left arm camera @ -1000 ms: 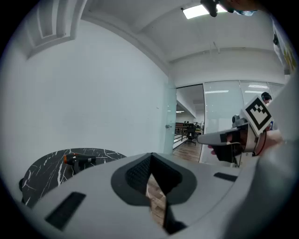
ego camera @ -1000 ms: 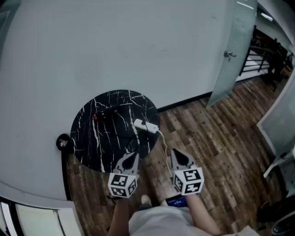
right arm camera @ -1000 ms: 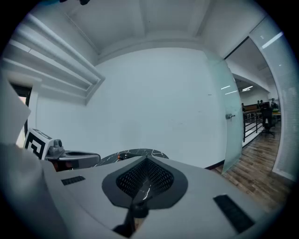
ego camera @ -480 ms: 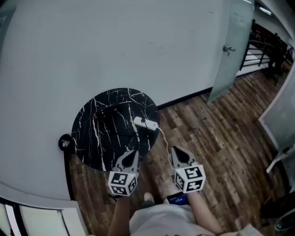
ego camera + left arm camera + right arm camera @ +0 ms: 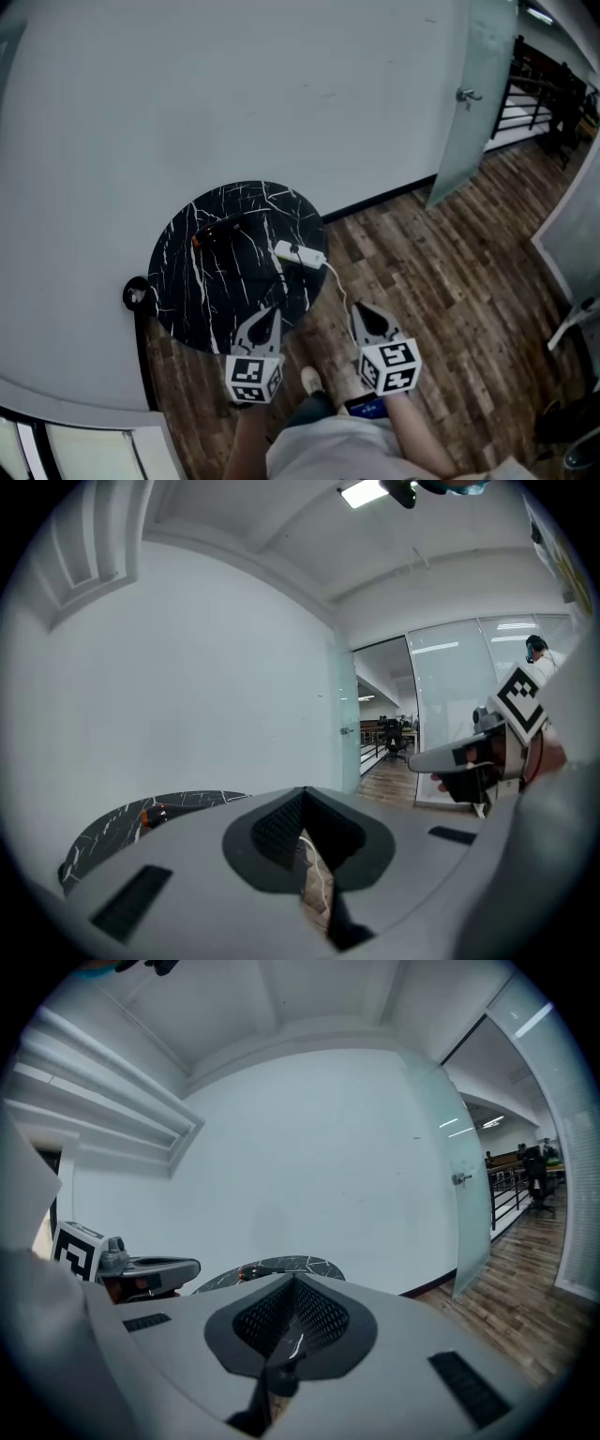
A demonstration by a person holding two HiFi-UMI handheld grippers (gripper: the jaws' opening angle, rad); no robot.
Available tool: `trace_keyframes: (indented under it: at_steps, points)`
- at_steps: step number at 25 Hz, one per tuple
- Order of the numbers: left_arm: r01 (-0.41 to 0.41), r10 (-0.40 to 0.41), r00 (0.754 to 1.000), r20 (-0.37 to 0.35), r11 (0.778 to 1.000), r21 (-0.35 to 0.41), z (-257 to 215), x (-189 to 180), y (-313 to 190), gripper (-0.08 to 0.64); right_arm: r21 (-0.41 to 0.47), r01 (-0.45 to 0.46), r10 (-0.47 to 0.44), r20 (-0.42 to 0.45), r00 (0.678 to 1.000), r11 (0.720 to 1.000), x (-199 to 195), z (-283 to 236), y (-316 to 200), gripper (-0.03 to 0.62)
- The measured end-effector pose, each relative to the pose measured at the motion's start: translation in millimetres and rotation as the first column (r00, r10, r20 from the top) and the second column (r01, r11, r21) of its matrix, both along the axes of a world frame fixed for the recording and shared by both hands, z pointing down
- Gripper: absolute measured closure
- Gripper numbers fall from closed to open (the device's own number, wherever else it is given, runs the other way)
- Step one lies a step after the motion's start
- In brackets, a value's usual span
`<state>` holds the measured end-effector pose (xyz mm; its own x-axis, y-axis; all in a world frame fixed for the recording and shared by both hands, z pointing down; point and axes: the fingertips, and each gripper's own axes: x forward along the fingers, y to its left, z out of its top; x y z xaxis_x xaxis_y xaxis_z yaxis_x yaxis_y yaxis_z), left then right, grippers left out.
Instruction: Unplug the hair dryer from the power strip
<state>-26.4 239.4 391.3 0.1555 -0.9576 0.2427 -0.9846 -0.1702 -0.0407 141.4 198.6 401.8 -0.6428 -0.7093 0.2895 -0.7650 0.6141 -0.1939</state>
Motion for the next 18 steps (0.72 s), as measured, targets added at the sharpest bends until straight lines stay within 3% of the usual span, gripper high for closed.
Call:
trace_keyframes:
  at_steps: [3, 9, 18]
  points:
    - [0.007, -0.007, 1.0, -0.026, 1.0, -0.004, 4, -7, -17, 0.561, -0.014, -0.007, 0.007, -0.012, 1.0, 1.0, -2, 9, -13, 0.594]
    - [0.0, 0.0, 1.0, 0.023, 1.0, 0.005, 17, -28, -74, 0.561, -0.027, -0.018, 0.017, -0.045, 0.999, 0.999, -18, 22, -64, 0.595]
    - [-0.02, 0.019, 0.999, -0.042, 1.0, -0.017, 27, -68, -171, 0.561, -0.059, -0.023, 0.02, -0.041, 0.999, 0.998, -54, 29, -157, 0.595]
